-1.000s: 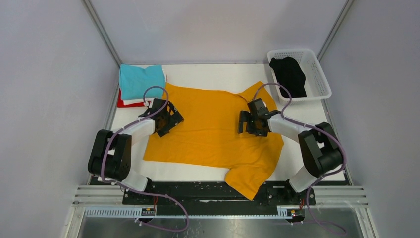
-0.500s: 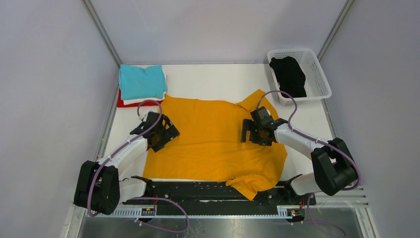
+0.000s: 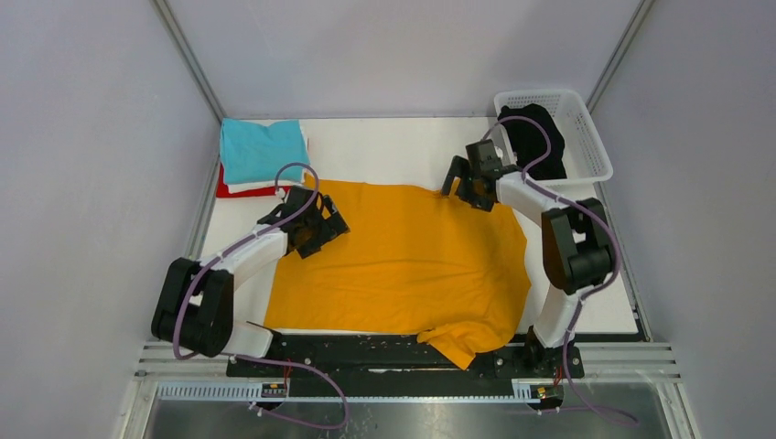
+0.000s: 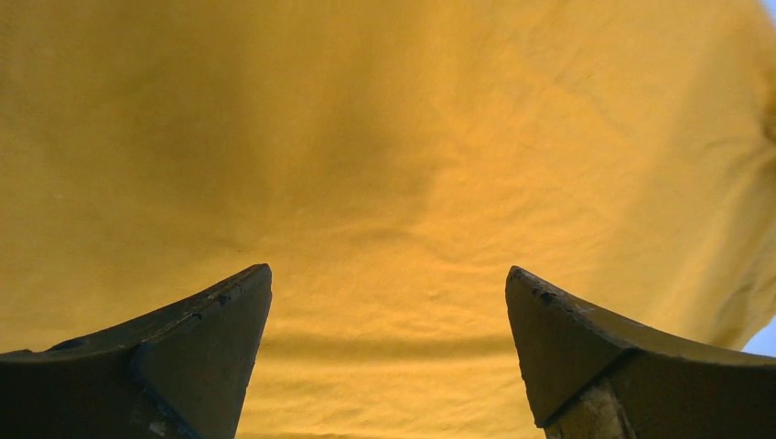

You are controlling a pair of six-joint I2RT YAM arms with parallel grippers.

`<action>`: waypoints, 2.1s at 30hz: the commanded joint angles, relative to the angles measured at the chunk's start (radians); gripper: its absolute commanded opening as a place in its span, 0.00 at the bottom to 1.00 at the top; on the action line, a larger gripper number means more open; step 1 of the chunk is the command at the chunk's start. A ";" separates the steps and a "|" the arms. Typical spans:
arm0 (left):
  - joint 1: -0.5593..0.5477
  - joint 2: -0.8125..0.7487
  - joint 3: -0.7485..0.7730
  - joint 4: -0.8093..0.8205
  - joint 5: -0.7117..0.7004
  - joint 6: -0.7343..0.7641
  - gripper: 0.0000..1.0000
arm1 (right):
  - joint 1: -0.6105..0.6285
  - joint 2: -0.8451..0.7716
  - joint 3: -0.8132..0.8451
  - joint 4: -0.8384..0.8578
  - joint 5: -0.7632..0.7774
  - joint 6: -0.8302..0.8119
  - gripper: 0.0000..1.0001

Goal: Fold and stack the t-shirts
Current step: Flatten out the tshirt

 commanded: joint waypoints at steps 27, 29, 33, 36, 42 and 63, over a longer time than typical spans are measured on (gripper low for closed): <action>-0.011 0.103 0.008 0.037 0.009 0.049 0.99 | -0.055 0.363 0.359 0.171 -0.099 0.136 1.00; -0.011 0.109 0.012 0.031 -0.014 0.051 0.99 | -0.057 0.394 0.415 0.161 -0.107 0.137 0.99; -0.011 0.118 0.018 0.021 -0.025 0.058 0.99 | -0.065 0.470 0.540 0.142 -0.187 0.150 1.00; -0.011 0.118 0.022 0.012 -0.037 0.063 0.99 | -0.068 0.542 0.649 0.136 -0.240 0.189 0.99; -0.010 0.121 0.028 0.007 -0.035 0.067 0.99 | -0.068 0.715 0.936 0.151 -0.308 0.259 1.00; -0.011 0.097 0.023 0.011 -0.033 0.073 0.99 | -0.066 0.332 0.415 0.065 -0.070 0.129 0.91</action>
